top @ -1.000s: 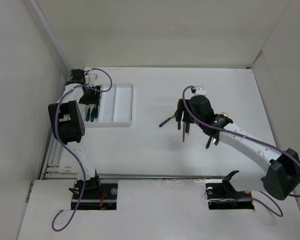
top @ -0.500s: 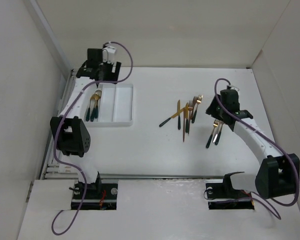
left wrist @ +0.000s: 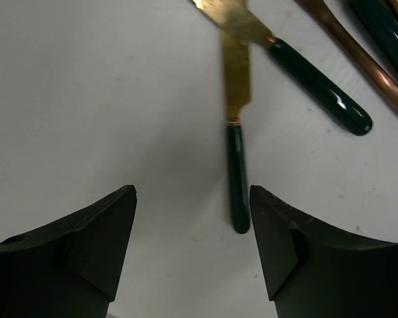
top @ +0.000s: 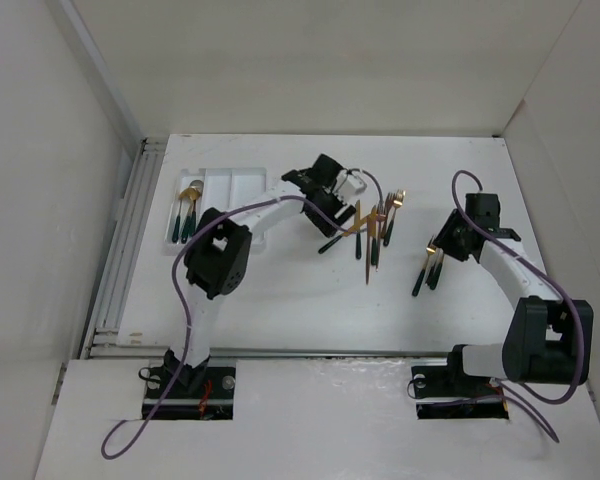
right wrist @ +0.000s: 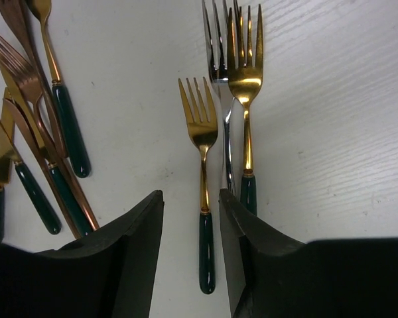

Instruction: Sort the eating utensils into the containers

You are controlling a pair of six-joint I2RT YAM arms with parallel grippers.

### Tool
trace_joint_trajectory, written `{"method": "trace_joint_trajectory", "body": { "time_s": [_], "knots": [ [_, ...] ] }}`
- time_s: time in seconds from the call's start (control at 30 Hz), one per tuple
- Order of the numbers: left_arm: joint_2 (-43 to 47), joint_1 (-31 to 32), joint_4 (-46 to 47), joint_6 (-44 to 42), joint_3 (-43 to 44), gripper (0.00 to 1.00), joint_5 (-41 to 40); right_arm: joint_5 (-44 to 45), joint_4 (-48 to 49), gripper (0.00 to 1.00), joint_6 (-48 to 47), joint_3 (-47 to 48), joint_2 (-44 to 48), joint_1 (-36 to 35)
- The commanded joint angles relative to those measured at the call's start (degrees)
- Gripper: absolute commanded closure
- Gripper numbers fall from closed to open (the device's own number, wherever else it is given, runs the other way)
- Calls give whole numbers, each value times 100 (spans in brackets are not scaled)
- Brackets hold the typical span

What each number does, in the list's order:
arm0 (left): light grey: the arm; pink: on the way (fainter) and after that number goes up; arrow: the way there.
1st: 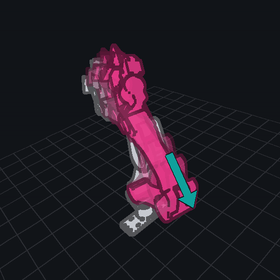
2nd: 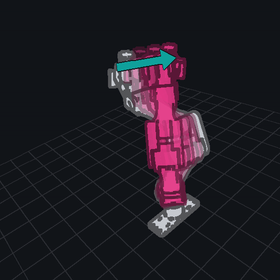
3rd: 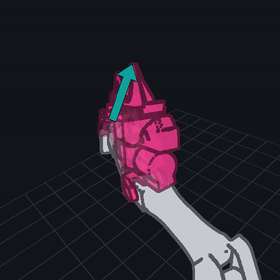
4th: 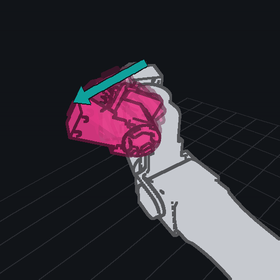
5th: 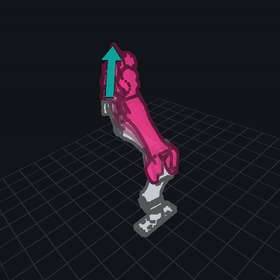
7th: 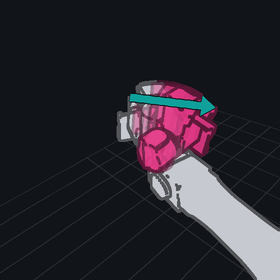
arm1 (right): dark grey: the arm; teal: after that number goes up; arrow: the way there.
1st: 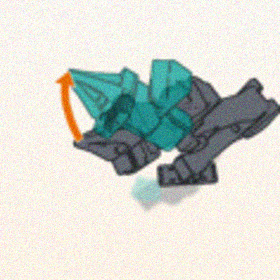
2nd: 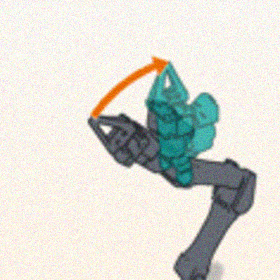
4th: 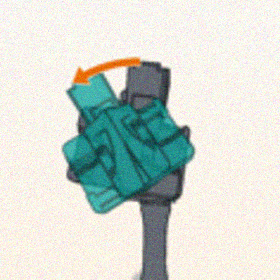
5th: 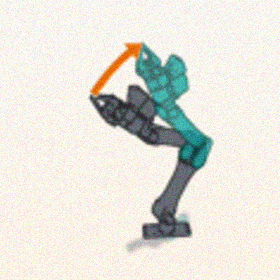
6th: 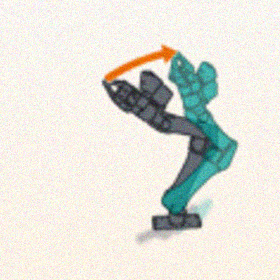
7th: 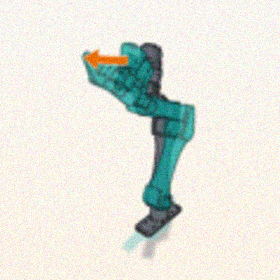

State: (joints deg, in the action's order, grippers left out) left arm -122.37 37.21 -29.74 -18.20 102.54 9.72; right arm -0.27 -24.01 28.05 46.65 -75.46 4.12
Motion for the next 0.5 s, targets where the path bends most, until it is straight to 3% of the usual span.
{"method": "trace_joint_trajectory", "body": {
  "time_s": [0.0, 0.37, 0.47],
  "knots": [
    [-102, 259, -410, -184, 258, 34, 557, -52, 19, 55, -2, 2, 110, 89],
    [-752, 313, -357, -70, 47, 34, 374, -184, 20, 54, -168, 2, 409, 89],
    [-920, 375, -357, 44, 108, 40, 180, -184, 19, 54, -169, 2, 462, 89]
  ]
}}
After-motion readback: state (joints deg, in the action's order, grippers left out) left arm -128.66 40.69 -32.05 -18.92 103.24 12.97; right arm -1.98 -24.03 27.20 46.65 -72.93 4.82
